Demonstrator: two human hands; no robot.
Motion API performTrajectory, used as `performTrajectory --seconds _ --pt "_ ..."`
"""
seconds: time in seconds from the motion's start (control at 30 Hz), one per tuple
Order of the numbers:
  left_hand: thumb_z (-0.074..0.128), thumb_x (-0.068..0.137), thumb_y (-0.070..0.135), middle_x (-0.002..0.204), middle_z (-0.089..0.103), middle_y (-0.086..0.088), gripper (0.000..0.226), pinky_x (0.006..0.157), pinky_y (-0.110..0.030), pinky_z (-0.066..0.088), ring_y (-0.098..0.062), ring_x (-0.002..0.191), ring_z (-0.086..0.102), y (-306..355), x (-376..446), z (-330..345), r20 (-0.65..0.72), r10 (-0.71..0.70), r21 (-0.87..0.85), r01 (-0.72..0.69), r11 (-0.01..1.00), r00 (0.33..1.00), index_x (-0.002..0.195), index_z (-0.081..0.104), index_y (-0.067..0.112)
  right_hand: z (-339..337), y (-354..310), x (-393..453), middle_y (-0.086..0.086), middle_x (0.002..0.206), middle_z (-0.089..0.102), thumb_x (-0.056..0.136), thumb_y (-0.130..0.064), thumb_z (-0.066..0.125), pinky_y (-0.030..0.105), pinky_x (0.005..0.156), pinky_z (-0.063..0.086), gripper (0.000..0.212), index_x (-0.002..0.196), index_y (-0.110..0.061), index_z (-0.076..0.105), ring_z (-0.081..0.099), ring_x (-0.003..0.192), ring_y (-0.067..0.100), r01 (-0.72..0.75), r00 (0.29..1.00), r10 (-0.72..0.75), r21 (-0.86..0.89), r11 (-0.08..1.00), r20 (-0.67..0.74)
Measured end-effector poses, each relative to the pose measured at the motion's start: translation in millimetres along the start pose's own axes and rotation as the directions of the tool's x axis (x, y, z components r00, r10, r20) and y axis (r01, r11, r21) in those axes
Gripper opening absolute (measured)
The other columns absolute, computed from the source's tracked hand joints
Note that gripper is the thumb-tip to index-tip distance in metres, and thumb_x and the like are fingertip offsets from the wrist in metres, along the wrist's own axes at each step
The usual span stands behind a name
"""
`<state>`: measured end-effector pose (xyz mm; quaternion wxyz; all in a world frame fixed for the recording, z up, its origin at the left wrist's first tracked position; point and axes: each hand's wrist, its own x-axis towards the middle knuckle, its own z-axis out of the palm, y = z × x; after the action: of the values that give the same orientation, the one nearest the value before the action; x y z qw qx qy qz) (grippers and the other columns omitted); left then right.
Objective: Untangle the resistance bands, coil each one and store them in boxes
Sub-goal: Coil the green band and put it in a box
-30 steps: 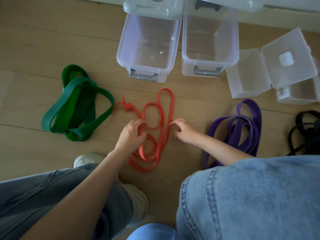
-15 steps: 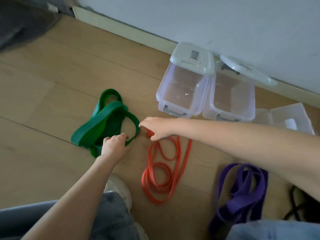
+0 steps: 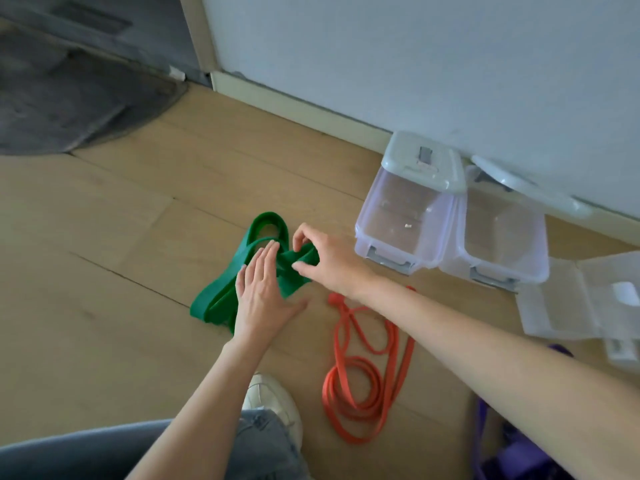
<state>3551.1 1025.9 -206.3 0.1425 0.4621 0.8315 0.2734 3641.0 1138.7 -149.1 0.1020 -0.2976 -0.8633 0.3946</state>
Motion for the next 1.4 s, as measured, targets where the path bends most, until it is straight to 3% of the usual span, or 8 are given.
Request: performTrajectory --seconds 0.1,0.2,0.5,0.67,0.83,0.97,1.23,1.4 --pt "0.078 0.069 0.029 0.109 0.060 -0.008 0.057 0.098 -0.030 0.029 -0.028 0.110 0.052 38 -1 -30 -0.171 0.007 -0.131 -0.030 0.991 0.985 0.113 0.050 0.007 -51 -53 -12 -0.013 0.074 0.054 0.076 -0.013 0.072 0.016 0.055 0.044 0.026 0.083 -0.022 0.049 0.057 0.063 0.015 0.024 0.998 -0.016 0.129 0.991 -0.063" --pt "0.073 0.070 0.020 0.072 0.049 0.004 0.036 0.059 -0.025 0.022 -0.028 0.072 0.051 85 -12 -68 -0.194 0.029 -0.211 -0.071 0.975 0.980 0.090 0.044 0.012 -97 -95 -44 -0.006 0.072 0.056 0.079 -0.012 0.072 0.019 0.041 0.044 0.019 0.085 -0.016 0.055 0.050 0.039 0.007 0.043 0.995 -0.029 0.141 0.989 -0.099" --pt "0.065 0.065 0.013 0.054 0.042 0.014 0.029 0.049 -0.015 0.033 -0.004 0.053 0.048 208 -71 -158 -0.093 0.506 -0.269 -0.511 0.817 0.858 0.083 0.045 0.024 -213 -154 -178 -0.008 0.076 0.064 0.087 -0.032 0.063 0.018 0.058 0.047 0.015 0.093 -0.020 0.068 0.060 0.057 0.007 -0.087 0.978 0.083 -0.015 0.996 -0.190" --pt "0.067 0.073 0.020 0.057 0.045 0.016 0.032 0.049 -0.010 0.034 0.009 0.052 0.047 253 -71 -188 0.348 0.665 -0.135 -0.667 0.733 0.661 0.069 0.042 0.039 -252 -158 -235 -0.011 0.123 0.053 0.078 -0.050 0.065 0.023 0.095 0.038 0.054 0.124 -0.025 0.056 0.050 0.110 0.006 -0.148 0.985 0.117 -0.276 0.950 -0.127" --pt "0.064 0.076 0.018 0.062 0.044 0.009 0.019 0.047 -0.014 0.032 -0.002 0.052 0.040 279 -71 -163 0.558 0.590 -0.070 -0.675 0.735 0.584 0.072 0.044 0.019 -225 -135 -251 -0.004 0.093 0.054 0.071 -0.045 0.073 0.029 0.069 0.046 0.043 0.093 -0.018 0.049 0.053 0.085 0.016 -0.253 0.965 0.253 -0.506 0.825 -0.070" --pt "0.063 0.075 0.014 0.063 0.043 0.010 0.026 0.048 -0.013 0.034 -0.005 0.054 0.040 295 -61 -147 0.553 0.603 -0.107 -0.668 0.736 0.575 0.068 0.041 0.025 -224 -115 -252 -0.007 0.074 0.044 0.081 -0.036 0.060 0.022 0.051 0.030 0.029 0.071 -0.024 0.035 0.045 0.066 0.013 -0.288 0.958 0.254 -0.434 0.854 -0.135" --pt "0.060 0.076 0.011 0.061 0.038 0.003 0.015 0.052 -0.020 0.032 -0.009 0.051 0.035 273 -53 -89 0.407 0.458 -0.304 -0.356 0.884 0.790 0.084 0.047 0.010 -254 -116 -238 -0.009 0.054 0.038 0.079 -0.014 0.059 0.014 0.043 0.030 0.022 0.067 -0.018 0.042 0.036 0.042 0.003 -0.085 0.852 0.111 0.073 0.994 -0.511" --pt "0.059 0.081 0.013 0.063 0.040 0.005 0.018 0.057 -0.018 0.036 -0.009 0.056 0.039 300 -7 -124 0.410 0.576 -0.342 -0.467 0.816 0.707 0.072 0.044 0.019 -285 -92 -251 -0.007 0.066 0.040 0.082 -0.023 0.056 0.013 0.049 0.032 0.017 0.071 -0.022 0.044 0.039 0.051 0.000 -0.184 0.724 0.176 0.060 0.981 -0.667"
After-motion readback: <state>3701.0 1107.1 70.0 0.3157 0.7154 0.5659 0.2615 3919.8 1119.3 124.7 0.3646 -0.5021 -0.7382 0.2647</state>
